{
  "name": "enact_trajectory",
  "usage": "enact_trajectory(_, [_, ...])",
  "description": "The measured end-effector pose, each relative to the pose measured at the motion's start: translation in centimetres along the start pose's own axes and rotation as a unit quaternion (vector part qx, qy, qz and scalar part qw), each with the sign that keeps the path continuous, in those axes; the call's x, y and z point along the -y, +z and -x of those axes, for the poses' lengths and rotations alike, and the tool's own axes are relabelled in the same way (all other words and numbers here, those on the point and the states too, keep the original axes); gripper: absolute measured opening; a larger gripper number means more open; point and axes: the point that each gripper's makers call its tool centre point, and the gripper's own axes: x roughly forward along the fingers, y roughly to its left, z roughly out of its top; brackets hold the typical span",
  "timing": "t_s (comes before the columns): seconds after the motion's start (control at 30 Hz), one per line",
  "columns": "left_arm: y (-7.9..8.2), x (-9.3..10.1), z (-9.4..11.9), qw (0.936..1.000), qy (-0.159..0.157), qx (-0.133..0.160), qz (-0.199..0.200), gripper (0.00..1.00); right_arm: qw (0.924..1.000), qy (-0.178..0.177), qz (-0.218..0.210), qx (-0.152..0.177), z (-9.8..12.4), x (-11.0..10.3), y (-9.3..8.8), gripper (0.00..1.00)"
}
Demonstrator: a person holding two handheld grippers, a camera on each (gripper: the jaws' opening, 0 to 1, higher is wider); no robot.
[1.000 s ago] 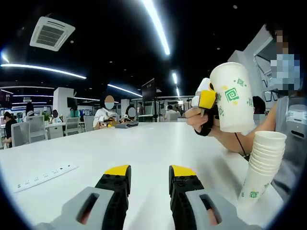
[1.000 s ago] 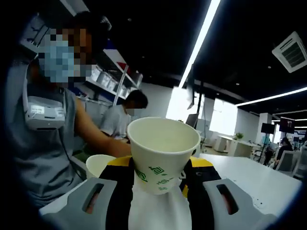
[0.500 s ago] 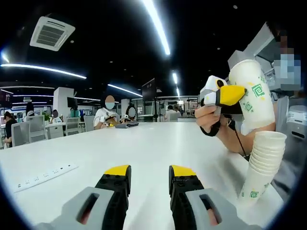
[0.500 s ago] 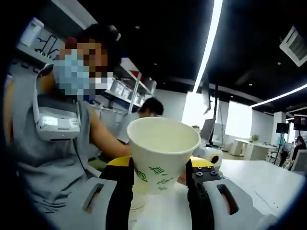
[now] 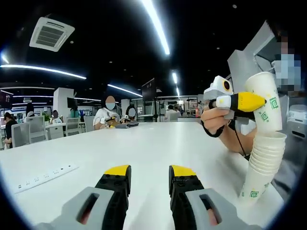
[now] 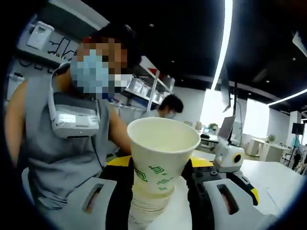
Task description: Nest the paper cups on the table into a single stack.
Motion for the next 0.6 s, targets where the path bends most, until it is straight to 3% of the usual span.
enact_trajectory(0.6, [-0.16,0.02,0.04,1.0,0.002,-0.003,0.0,0.33,0.9998,0.018,-0.005,0.001,0.71,0.27,0.02,0.46])
